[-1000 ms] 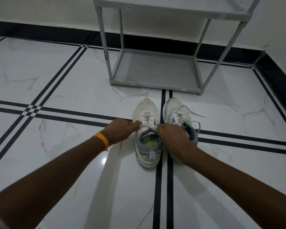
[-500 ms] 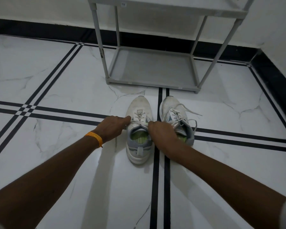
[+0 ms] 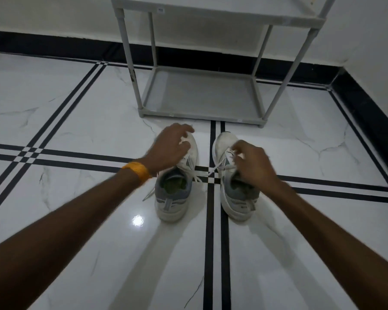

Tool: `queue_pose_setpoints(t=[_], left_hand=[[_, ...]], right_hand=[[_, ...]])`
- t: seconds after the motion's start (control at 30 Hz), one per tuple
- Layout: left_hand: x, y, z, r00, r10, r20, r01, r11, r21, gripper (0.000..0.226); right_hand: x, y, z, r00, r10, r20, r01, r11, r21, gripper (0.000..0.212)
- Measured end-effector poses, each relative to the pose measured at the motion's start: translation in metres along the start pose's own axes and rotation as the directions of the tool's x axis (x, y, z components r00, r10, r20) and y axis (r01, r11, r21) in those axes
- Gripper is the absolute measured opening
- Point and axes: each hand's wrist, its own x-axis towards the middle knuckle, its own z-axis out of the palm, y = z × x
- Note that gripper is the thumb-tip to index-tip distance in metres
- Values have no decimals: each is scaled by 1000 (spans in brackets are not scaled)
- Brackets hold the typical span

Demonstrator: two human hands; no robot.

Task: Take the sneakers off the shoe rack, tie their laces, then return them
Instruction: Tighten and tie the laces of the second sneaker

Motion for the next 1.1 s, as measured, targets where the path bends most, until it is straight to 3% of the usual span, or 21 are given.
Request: queue_pose_setpoints(t=[0.07,0.2,0.37,0.43,0.6,0.87,1.0,1.1], left_hand=[[6,36,22,998,14,58,-10,997,-80,33],[7,63,75,954,98,285,-109,994,24,28],[10,65,98,973,50,225,-70,994,83,18],[12,62,98,974,35,222,-34,999,-7,16],[17,63,95,938,-225,265,311,883,-351,16],[21,56,92,929,-267,258,354,846,-399,43],[21,57,91,952,-211,221,270,918,-290,38],[21,59,91,951,-176,254,235,945,-226,27]], right_hand=[[3,24,-14,992,101,80,-97,994,-53,24],[0,48,-13,967,162,196,-173,984,40,17],[-1,59,-15,969,207,134,-223,968,117,12],[-3,63,-13,962,239,132,-259,952,164,13],[-9,65,0,925,360,120,-379,864,330,8],[-9,59,-2,934,357,-34,-327,888,324,41],[-12,65,-1,941,337,18,-321,881,348,46],[-9,62,-9,946,308,101,-324,917,234,42]])
